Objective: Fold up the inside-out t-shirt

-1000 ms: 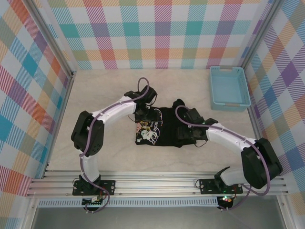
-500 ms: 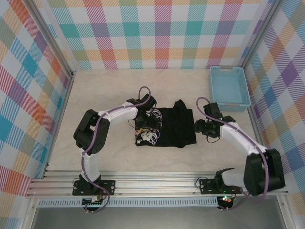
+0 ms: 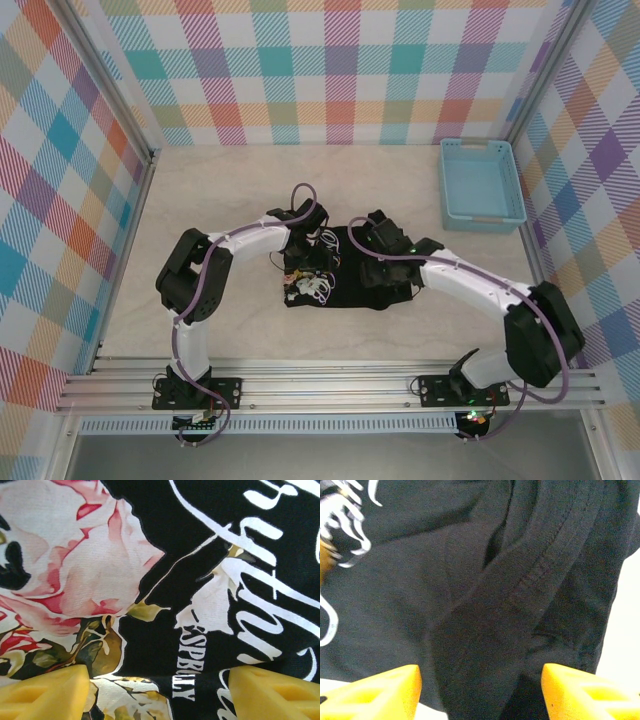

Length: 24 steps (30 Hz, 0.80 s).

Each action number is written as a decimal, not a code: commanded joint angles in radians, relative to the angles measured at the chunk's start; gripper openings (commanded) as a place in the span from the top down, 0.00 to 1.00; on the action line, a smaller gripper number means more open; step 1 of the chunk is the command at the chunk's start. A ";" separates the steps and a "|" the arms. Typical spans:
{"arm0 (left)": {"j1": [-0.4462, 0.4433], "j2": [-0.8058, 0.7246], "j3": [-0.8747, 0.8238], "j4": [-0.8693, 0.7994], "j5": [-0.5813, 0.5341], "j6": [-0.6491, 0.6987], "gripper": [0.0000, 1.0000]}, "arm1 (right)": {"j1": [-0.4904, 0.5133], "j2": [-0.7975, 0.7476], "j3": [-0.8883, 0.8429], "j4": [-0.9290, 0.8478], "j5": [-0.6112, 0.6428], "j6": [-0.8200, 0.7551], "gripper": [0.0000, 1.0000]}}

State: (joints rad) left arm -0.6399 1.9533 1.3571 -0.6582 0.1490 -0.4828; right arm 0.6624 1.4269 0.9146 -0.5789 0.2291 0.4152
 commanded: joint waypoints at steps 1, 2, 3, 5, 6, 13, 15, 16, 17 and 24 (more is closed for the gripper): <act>-0.009 0.010 -0.001 -0.008 0.018 -0.003 0.27 | -0.008 0.015 0.036 -0.073 0.081 0.003 0.52; -0.009 0.008 -0.001 -0.008 0.018 -0.002 0.27 | -0.020 0.004 0.031 -0.084 0.084 0.015 0.56; -0.009 0.007 -0.001 -0.010 0.018 -0.002 0.27 | -0.037 -0.008 0.021 -0.093 0.080 0.028 0.61; -0.009 0.003 -0.004 -0.009 0.016 0.000 0.27 | -0.090 -0.054 -0.025 -0.096 0.047 0.060 0.69; -0.009 0.003 -0.005 -0.008 0.016 0.001 0.27 | -0.118 -0.075 -0.049 -0.094 0.028 0.073 0.72; -0.009 0.006 -0.020 -0.004 0.014 0.010 0.27 | -0.355 -0.190 -0.175 -0.048 -0.138 0.139 0.79; -0.009 0.004 -0.023 -0.005 0.011 0.011 0.27 | -0.361 -0.205 -0.156 -0.051 -0.128 0.123 0.69; -0.009 0.002 -0.026 -0.005 0.012 0.010 0.27 | -0.360 -0.215 -0.141 -0.041 -0.132 0.100 0.62; -0.010 0.001 -0.030 -0.003 0.013 0.011 0.27 | -0.360 -0.227 -0.128 -0.018 -0.143 0.075 0.58; -0.009 -0.024 -0.059 0.003 0.012 0.007 0.27 | -0.261 -0.083 0.052 0.096 -0.153 -0.091 0.35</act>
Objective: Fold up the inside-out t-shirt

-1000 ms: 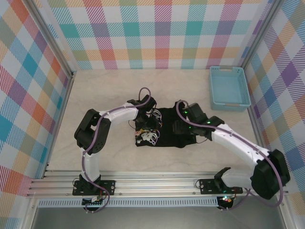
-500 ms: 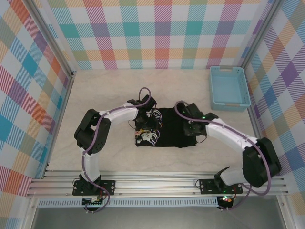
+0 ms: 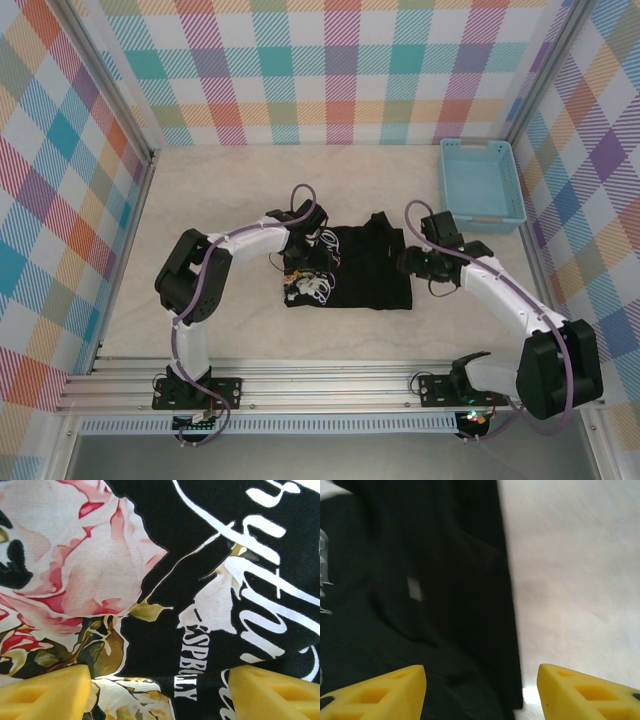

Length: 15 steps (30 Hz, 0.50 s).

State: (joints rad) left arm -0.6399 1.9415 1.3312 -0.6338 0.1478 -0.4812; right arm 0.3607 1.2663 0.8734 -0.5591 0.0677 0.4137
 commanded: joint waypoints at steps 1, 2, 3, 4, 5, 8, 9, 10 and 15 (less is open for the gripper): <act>-0.010 -0.013 -0.035 -0.020 0.011 0.006 0.27 | 0.050 0.123 0.129 0.082 0.034 -0.107 0.33; -0.009 -0.013 -0.037 -0.020 0.010 0.004 0.27 | 0.055 0.165 0.160 0.092 0.058 -0.120 0.31; -0.010 -0.013 -0.037 -0.020 0.010 0.004 0.27 | 0.056 0.197 0.180 0.105 0.071 -0.130 0.29; -0.009 -0.013 -0.039 -0.018 0.010 0.005 0.27 | 0.057 0.239 0.206 0.121 0.082 -0.146 0.27; -0.009 -0.014 -0.038 -0.018 0.011 0.005 0.27 | 0.056 0.289 0.242 0.122 0.088 -0.156 0.25; -0.010 -0.017 -0.041 -0.014 0.012 0.003 0.27 | 0.064 0.411 0.343 0.114 0.098 -0.185 0.19; -0.010 -0.016 -0.043 -0.014 0.012 0.003 0.27 | 0.064 0.450 0.370 0.112 0.110 -0.190 0.18; -0.010 -0.018 -0.045 -0.012 0.012 0.002 0.27 | 0.065 0.490 0.402 0.100 0.130 -0.195 0.18; -0.010 -0.018 -0.053 -0.010 0.013 0.001 0.27 | 0.021 0.613 0.504 0.039 0.242 -0.231 0.27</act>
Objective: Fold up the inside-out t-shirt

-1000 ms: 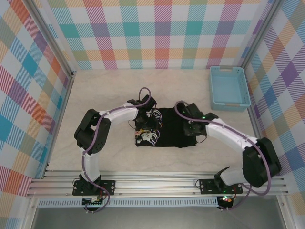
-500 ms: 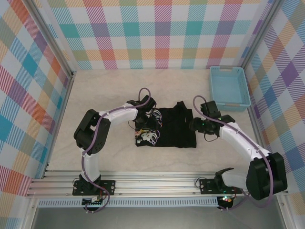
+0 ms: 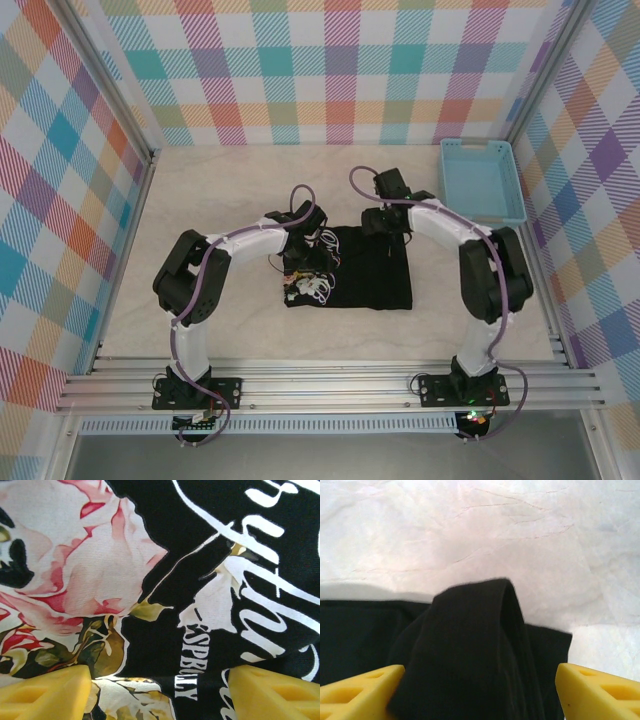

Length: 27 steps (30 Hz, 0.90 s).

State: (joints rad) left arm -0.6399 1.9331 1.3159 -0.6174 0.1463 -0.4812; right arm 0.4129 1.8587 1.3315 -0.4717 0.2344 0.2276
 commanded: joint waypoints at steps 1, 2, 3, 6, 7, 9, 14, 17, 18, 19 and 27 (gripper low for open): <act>-0.010 -0.011 -0.041 -0.026 0.015 0.001 0.27 | -0.049 0.026 0.045 -0.050 0.060 -0.047 0.32; -0.010 -0.015 -0.046 -0.026 0.015 -0.002 0.27 | -0.071 0.032 0.046 -0.058 0.038 -0.045 0.36; -0.010 -0.018 -0.053 -0.024 0.013 -0.003 0.27 | -0.095 0.039 0.051 -0.072 0.012 -0.045 0.41; -0.010 -0.030 -0.075 -0.019 0.010 -0.013 0.27 | -0.150 0.060 0.065 -0.103 -0.050 -0.043 0.50; -0.010 -0.033 -0.086 -0.017 0.010 -0.018 0.27 | -0.165 0.066 0.073 -0.110 -0.071 -0.040 0.51; -0.016 -0.047 -0.114 -0.012 0.010 -0.029 0.27 | -0.195 0.071 0.088 -0.122 -0.099 -0.037 0.51; -0.050 -0.106 -0.183 -0.018 -0.029 -0.074 0.27 | -0.205 0.018 0.109 -0.127 -0.173 -0.045 0.48; -0.079 -0.154 -0.207 -0.036 -0.045 -0.104 0.27 | -0.189 -0.073 0.047 -0.113 -0.255 -0.034 0.42; -0.091 -0.178 -0.210 -0.046 -0.059 -0.116 0.26 | -0.180 -0.106 0.016 -0.110 -0.296 -0.026 0.41; -0.100 -0.204 -0.211 -0.051 -0.070 -0.121 0.26 | -0.171 -0.137 -0.015 -0.107 -0.328 -0.016 0.41; -0.019 -0.291 -0.148 0.062 -0.148 -0.058 0.23 | -0.057 -0.291 -0.212 -0.056 -0.438 0.097 0.41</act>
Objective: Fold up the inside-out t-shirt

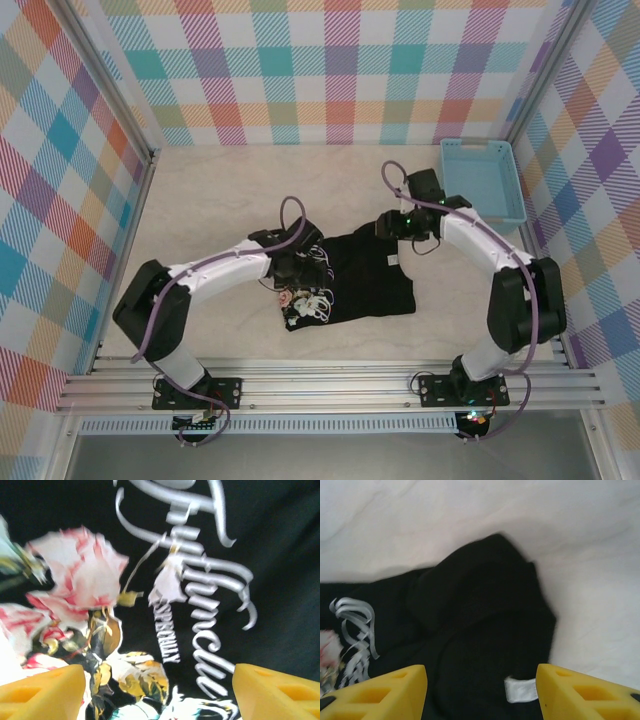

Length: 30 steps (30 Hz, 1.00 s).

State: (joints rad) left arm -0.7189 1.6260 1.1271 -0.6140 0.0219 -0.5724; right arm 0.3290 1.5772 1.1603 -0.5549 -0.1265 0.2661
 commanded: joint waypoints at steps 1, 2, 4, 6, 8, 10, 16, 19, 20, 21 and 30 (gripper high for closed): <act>0.086 0.048 0.065 0.070 0.001 0.044 0.23 | 0.036 -0.009 -0.052 0.051 -0.098 0.074 0.42; 0.113 0.084 0.093 0.087 0.031 0.060 0.23 | 0.045 -0.002 -0.061 0.077 -0.125 0.092 0.43; 0.143 0.164 0.149 0.105 0.056 0.081 0.24 | 0.051 0.026 -0.065 0.122 -0.163 0.126 0.45; 0.163 0.241 0.215 0.085 0.054 0.108 0.25 | 0.051 0.057 -0.061 0.169 -0.188 0.148 0.47; 0.187 0.306 0.253 0.067 0.036 0.113 0.26 | 0.051 0.116 -0.032 0.179 -0.157 0.147 0.50; 0.212 0.339 0.253 0.059 0.049 0.108 0.27 | 0.052 0.184 0.025 0.138 -0.113 0.125 0.52; 0.228 0.250 0.064 0.073 0.005 0.107 0.28 | 0.048 0.360 0.180 0.021 0.014 0.060 0.56; 0.217 0.156 -0.102 0.094 0.019 0.076 0.28 | 0.050 0.450 0.283 -0.030 0.033 0.012 0.59; 0.207 0.117 -0.162 0.102 0.022 0.059 0.28 | 0.054 0.477 0.316 -0.033 0.020 -0.009 0.60; 0.190 0.078 -0.220 0.108 0.024 0.038 0.28 | 0.061 0.502 0.349 -0.031 -0.002 -0.034 0.61; 0.004 -0.298 -0.382 0.176 -0.077 -0.021 0.25 | 0.142 0.535 0.581 -0.106 -0.067 -0.181 0.59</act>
State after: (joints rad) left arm -0.6971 1.4319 0.7574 -0.4446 -0.0017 -0.5797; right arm 0.4564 2.1880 1.7218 -0.6064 -0.1551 0.1520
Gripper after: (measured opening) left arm 0.741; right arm 0.395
